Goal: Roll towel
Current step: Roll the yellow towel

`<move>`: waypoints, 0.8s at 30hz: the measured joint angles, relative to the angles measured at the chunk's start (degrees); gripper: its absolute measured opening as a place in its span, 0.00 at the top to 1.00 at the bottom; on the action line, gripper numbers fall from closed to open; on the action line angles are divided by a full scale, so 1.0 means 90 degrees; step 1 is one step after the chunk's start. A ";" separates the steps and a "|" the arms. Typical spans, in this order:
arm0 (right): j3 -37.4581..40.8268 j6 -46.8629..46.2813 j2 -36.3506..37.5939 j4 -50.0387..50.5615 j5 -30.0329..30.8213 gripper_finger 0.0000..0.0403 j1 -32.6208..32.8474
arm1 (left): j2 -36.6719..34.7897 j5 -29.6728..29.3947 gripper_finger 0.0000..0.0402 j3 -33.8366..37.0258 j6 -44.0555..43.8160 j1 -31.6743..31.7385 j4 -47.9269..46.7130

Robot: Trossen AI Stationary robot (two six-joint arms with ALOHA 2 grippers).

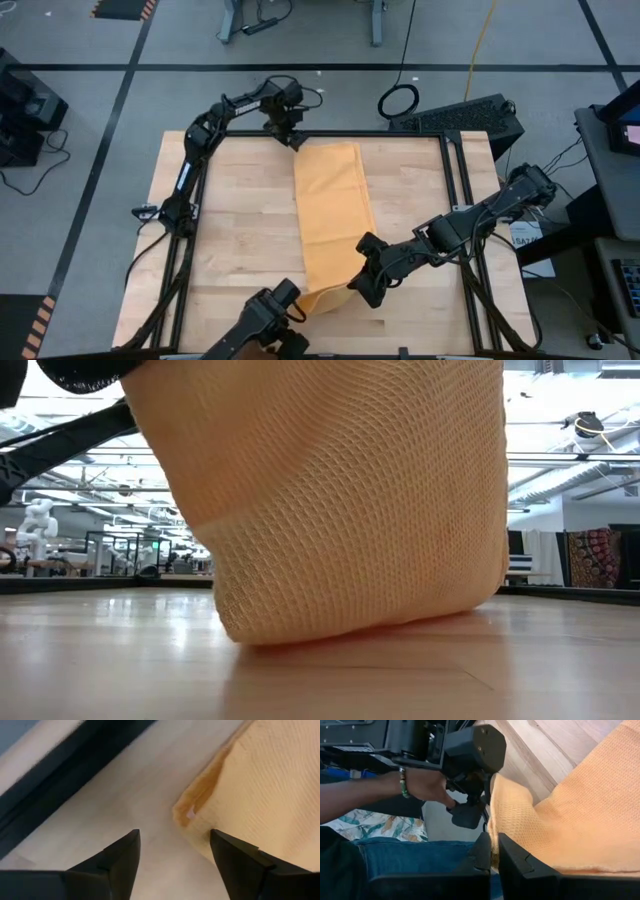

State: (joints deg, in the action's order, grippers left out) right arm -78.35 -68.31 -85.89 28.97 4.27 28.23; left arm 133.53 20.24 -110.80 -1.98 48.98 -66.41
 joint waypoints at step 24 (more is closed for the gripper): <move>0.0000 -0.0516 -0.0219 -0.1102 0.0539 0.99 -0.0106 | -0.0554 -0.0793 0.99 0.0192 0.2402 0.0118 -0.0377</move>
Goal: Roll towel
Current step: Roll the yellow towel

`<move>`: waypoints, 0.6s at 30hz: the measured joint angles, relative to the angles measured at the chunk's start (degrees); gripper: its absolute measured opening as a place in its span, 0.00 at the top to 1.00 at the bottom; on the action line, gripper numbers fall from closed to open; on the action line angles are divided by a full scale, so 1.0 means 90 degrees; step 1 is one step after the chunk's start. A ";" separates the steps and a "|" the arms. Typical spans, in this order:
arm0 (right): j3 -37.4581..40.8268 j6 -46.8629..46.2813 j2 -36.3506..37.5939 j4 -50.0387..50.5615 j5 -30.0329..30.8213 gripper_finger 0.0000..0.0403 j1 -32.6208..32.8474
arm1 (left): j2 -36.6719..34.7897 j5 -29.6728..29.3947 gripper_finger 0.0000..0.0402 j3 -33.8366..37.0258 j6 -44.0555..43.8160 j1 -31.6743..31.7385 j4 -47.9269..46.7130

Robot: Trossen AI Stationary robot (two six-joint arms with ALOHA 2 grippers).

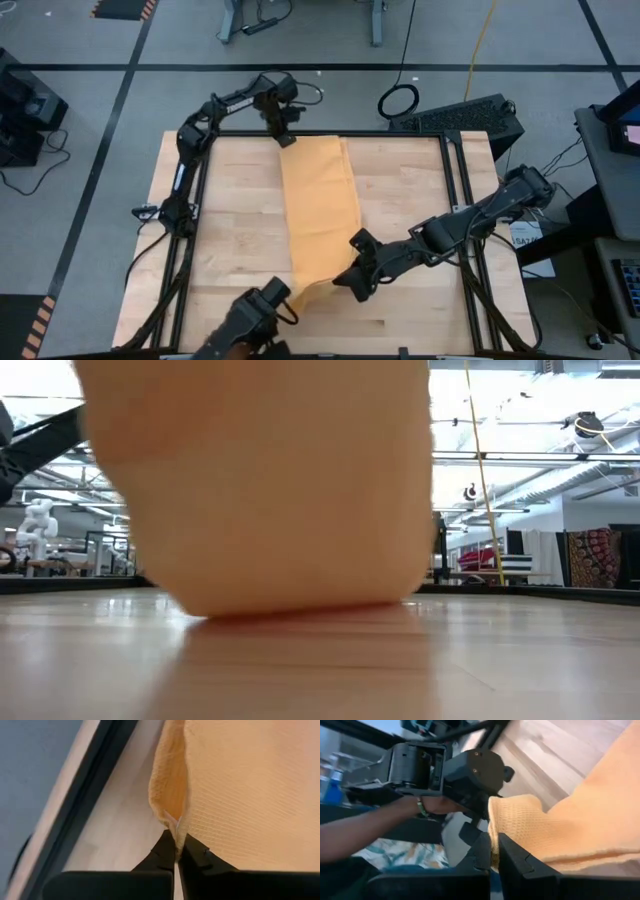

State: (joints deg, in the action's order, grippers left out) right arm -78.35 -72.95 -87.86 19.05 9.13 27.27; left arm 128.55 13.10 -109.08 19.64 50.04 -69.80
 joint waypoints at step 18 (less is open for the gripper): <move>0.0002 -0.0349 -0.1243 -0.2308 -0.0219 0.99 -0.0054 | -0.0153 0.0557 0.66 -0.0007 0.0029 0.0185 -0.1196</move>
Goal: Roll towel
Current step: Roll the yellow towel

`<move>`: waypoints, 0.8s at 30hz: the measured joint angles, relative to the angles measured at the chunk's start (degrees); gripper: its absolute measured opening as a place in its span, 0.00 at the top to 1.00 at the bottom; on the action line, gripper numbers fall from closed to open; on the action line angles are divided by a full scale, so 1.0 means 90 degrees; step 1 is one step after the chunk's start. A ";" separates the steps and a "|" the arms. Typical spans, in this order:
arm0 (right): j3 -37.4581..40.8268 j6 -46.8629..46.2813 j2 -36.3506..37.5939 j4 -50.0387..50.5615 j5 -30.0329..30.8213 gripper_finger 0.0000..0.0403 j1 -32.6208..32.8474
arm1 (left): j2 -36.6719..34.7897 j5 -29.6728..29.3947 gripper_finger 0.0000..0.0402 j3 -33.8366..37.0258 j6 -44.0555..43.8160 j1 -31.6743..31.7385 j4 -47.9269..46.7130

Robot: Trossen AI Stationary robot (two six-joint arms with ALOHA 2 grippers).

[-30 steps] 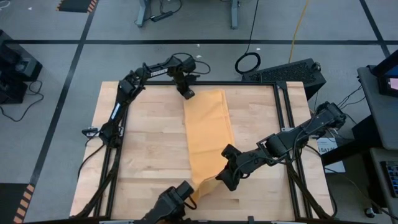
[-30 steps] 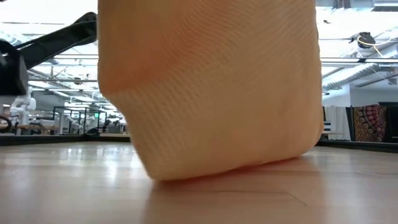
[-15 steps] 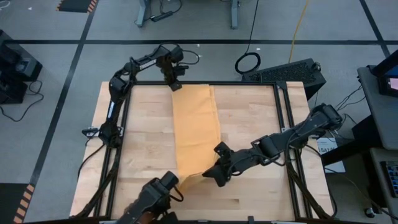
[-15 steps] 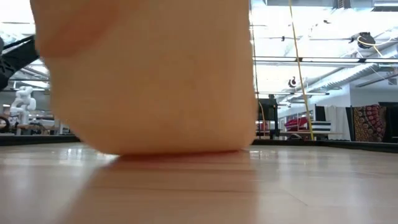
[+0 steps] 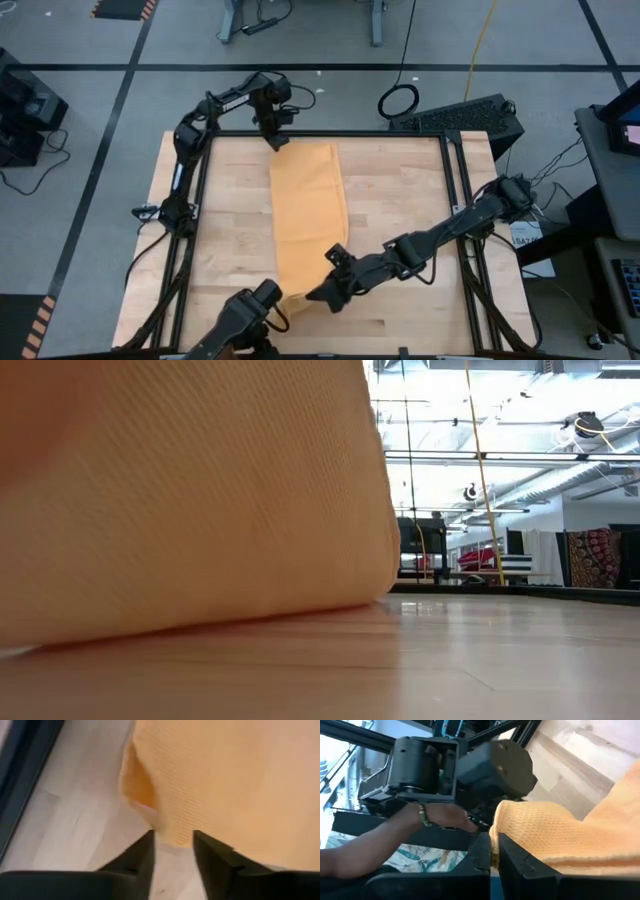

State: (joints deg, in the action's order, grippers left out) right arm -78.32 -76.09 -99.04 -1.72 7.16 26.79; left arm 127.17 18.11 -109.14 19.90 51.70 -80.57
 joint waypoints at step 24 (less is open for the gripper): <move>0.0000 0.0046 0.0000 0.0112 -0.0219 0.99 0.0159 | -0.0389 -0.0518 0.35 -0.0692 -0.0605 -0.1644 0.1545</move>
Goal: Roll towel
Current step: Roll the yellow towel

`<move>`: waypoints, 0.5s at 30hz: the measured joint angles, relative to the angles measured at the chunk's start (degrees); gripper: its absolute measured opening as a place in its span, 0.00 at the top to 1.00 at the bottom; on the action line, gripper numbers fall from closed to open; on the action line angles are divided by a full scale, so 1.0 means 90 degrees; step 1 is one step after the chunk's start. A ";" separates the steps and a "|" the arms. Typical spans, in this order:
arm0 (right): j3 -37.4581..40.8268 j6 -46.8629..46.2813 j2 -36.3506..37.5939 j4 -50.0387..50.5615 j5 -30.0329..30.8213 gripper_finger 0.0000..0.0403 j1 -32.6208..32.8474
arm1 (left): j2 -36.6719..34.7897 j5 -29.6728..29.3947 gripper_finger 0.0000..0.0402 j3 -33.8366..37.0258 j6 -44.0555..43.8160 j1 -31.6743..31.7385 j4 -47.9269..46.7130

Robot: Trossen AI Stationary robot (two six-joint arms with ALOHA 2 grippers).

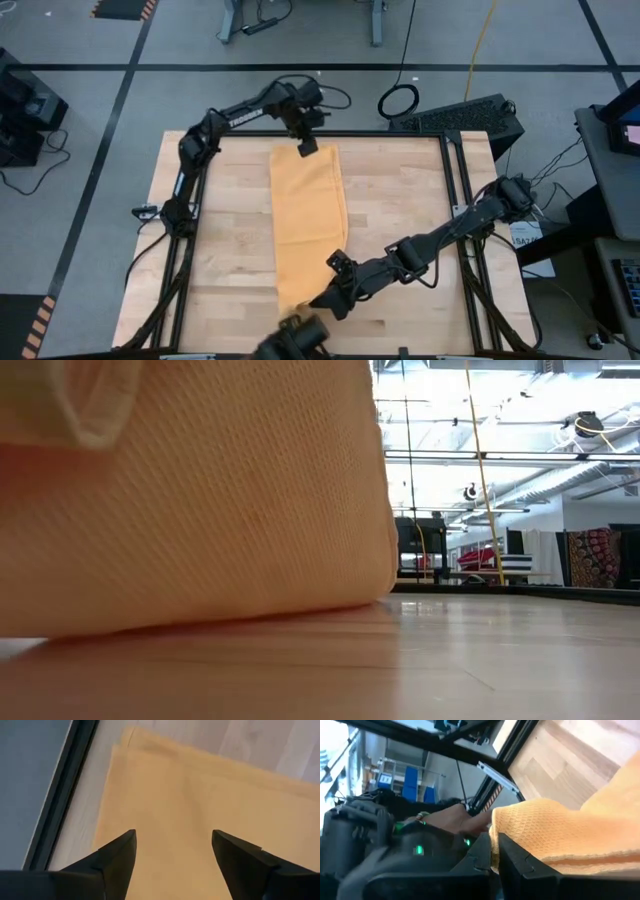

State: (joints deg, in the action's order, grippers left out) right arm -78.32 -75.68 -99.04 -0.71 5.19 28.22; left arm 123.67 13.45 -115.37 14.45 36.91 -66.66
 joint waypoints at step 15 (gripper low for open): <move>-0.0002 0.0027 0.0000 0.0584 -0.0089 0.99 0.0103 | -0.0867 0.1180 0.37 0.0061 -0.0359 -0.0759 -0.1835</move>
State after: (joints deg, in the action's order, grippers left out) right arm -78.35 -75.44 -99.04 4.55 4.38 29.14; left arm 115.87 24.06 -114.82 11.21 30.08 -83.17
